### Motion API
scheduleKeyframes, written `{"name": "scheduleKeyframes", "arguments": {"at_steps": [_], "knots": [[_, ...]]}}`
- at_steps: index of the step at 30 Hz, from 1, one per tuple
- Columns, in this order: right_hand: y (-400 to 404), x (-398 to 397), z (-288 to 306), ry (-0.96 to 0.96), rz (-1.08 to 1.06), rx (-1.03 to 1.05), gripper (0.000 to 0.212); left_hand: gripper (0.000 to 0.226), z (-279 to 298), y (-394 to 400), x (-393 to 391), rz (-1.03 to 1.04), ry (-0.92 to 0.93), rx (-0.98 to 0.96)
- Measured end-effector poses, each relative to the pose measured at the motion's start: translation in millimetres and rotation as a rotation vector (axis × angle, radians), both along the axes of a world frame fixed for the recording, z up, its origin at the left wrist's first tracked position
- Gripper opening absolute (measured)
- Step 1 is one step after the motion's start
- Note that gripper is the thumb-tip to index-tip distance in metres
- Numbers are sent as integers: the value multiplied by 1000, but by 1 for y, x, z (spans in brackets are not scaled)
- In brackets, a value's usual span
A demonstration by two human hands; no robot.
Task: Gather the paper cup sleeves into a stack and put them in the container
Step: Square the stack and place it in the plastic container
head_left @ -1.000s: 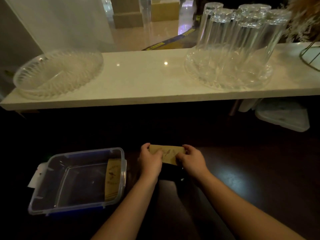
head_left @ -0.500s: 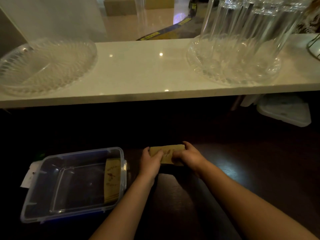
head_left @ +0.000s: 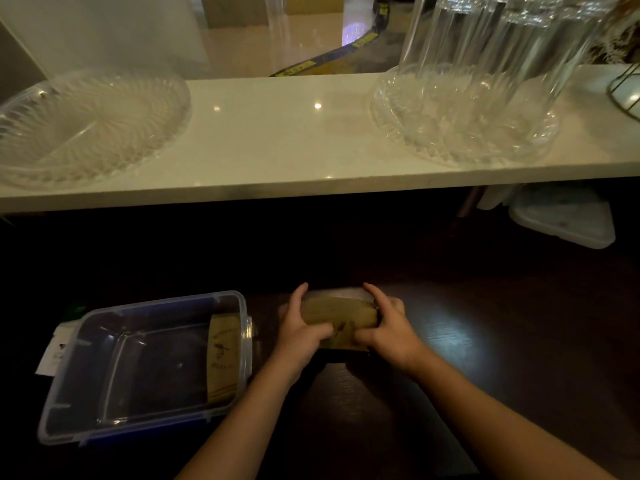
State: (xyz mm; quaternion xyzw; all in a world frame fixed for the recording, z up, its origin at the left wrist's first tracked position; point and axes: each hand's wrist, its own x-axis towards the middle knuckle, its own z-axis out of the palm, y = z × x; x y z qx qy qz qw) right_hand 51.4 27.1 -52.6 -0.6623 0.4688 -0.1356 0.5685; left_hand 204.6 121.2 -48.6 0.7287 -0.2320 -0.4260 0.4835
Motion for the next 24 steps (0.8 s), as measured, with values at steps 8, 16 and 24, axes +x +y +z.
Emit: {"name": "scheduleKeyframes", "arguments": {"at_steps": [8, 16, 24], "knots": [[41, -27, -20, -5, 86, -247, 79, 70, -13, 40, -33, -44, -231, -132], [62, -34, -21, -3, 62, -308, 92, 73, -18, 50, -50, -44, -389, -176], [69, -31, -26, 15, 93, -400, 96, 76, -26, 49, -55, -63, -420, -189]]}}
